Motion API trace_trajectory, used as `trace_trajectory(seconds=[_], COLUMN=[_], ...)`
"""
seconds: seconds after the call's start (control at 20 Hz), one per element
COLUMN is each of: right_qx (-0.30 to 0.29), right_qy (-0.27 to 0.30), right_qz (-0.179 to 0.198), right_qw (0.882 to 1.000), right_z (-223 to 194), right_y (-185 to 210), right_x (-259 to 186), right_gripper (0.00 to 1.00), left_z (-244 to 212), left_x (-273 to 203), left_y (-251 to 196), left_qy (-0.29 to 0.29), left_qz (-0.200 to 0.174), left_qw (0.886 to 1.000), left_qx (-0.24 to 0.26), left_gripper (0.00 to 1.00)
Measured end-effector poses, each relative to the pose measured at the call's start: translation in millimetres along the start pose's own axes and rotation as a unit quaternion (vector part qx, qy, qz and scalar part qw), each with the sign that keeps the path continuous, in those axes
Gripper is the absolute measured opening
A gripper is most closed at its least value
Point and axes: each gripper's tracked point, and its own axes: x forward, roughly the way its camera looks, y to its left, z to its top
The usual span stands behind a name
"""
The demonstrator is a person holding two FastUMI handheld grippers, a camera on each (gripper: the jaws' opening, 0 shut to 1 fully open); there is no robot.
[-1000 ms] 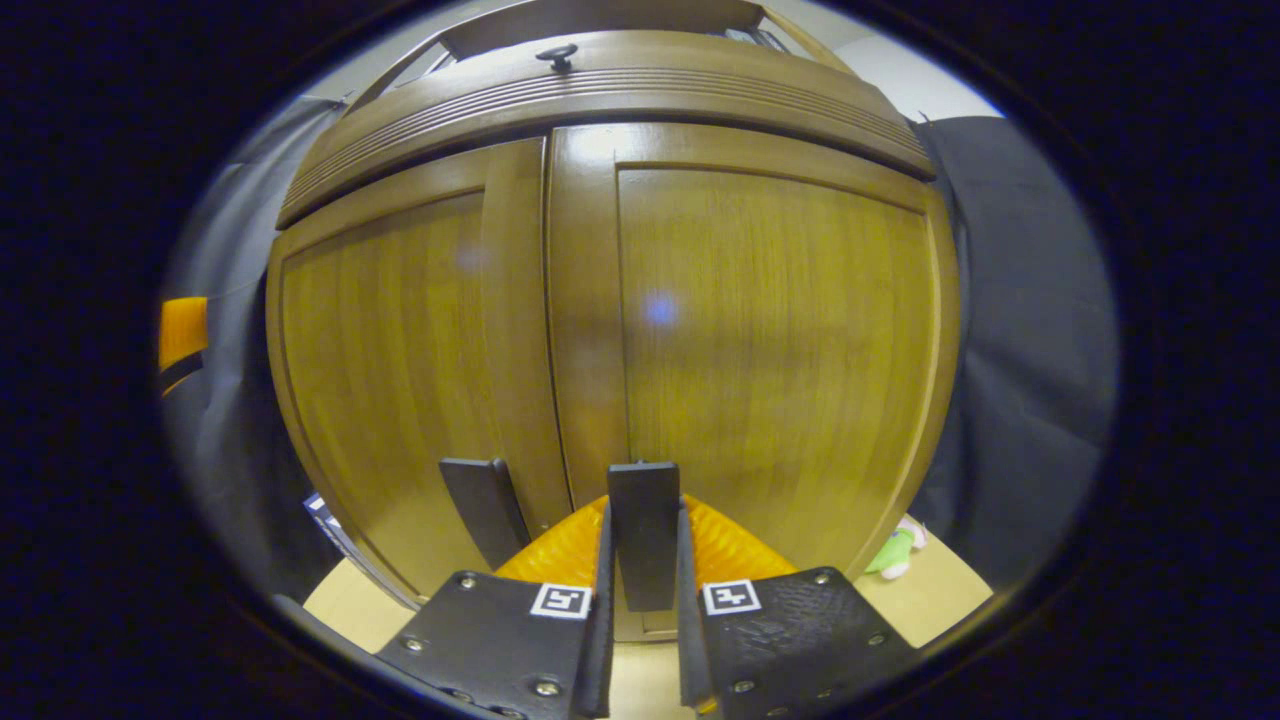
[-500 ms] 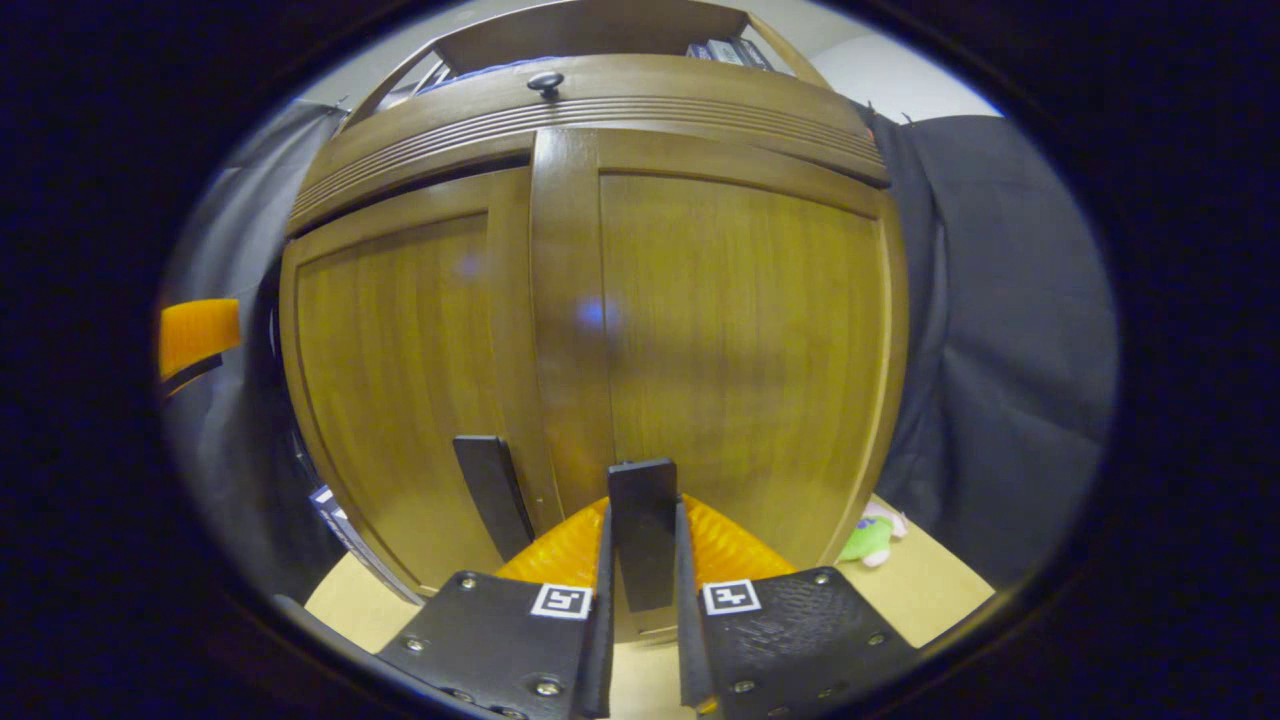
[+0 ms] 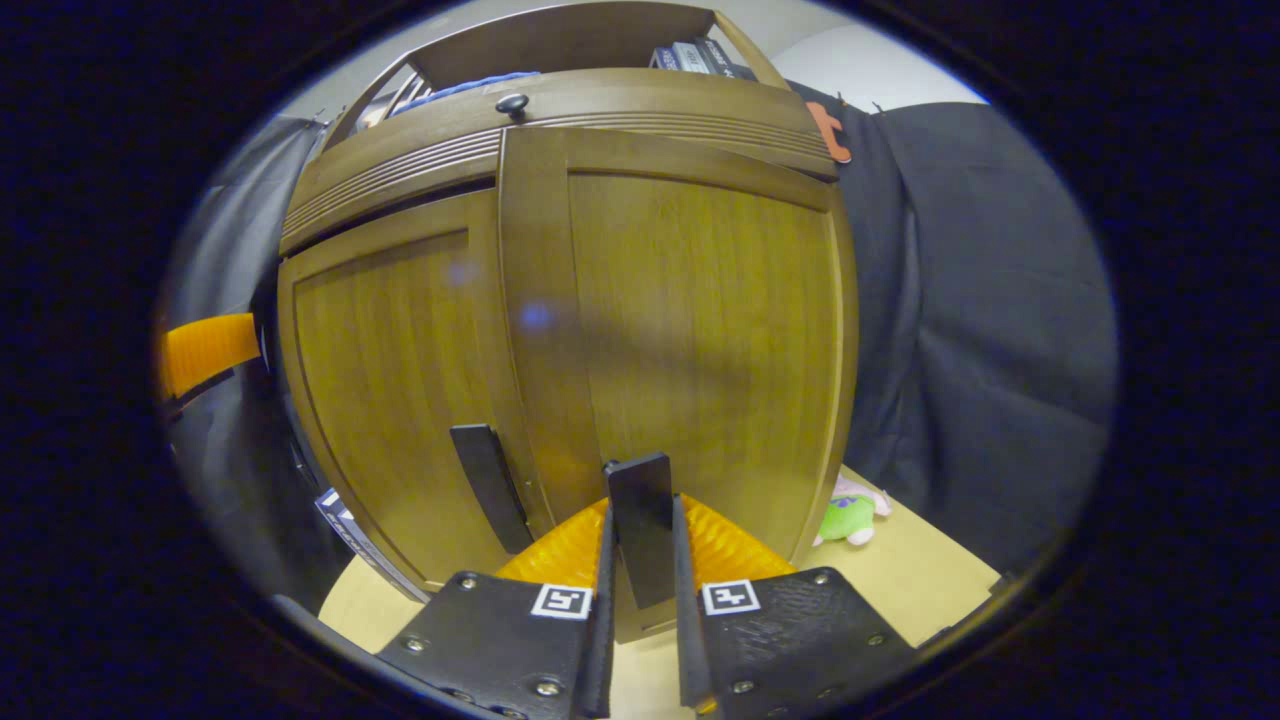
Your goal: Open the right door of the double-door shoe cabinet with the right hand, and open the left door with the left hand.
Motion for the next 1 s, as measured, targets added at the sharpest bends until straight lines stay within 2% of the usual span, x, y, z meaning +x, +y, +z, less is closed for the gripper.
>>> trace_trajectory(seconds=[0.05,0.5,0.55,0.6,0.65,0.75,0.8,0.85,1.0], right_qx=[0.000,-0.005,-0.004,-0.004,-0.004,-0.009,-0.012,-0.014,-0.012], right_qy=[0.003,0.002,0.002,0.001,0.000,-0.002,-0.003,-0.004,-0.006], right_qz=[0.001,-0.028,-0.033,-0.039,-0.045,-0.059,-0.066,-0.072,-0.089], right_qw=[1.000,1.000,0.999,0.999,0.999,0.998,0.998,0.997,0.996], right_z=[0,-7,-6,-7,-7,-7,-8,-7,-8], right_y=[-1,-28,-31,-36,-39,-49,-54,-59,-79], right_x=[0,-31,-34,-37,-41,-48,-53,-56,-68], right_gripper=[0.18,0.17,0.17,0.17,0.17,0.17,0.17,0.17,0.17], left_z=[0,-1,-3,-5,-6,-8,-9,-9,-12], left_x=[0,0,-1,0,-1,-2,-2,-2,-1], left_y=[-2,-25,-27,-30,-32,-35,-38,-40,-48], left_qy=[-0.001,-0.005,-0.003,-0.001,0.001,0.002,0.003,0.005,0.007], left_qz=[-0.004,-0.031,-0.034,-0.037,-0.039,-0.043,-0.045,-0.048,-0.055], left_qw=[1.000,0.999,0.999,0.999,0.999,0.999,0.999,0.999,0.998], left_qx=[0.000,0.002,0.000,0.000,-0.001,-0.001,-0.001,-0.001,-0.003], left_gripper=[0.95,0.95,0.92,0.95,0.92,0.92,0.95,0.92,0.92])
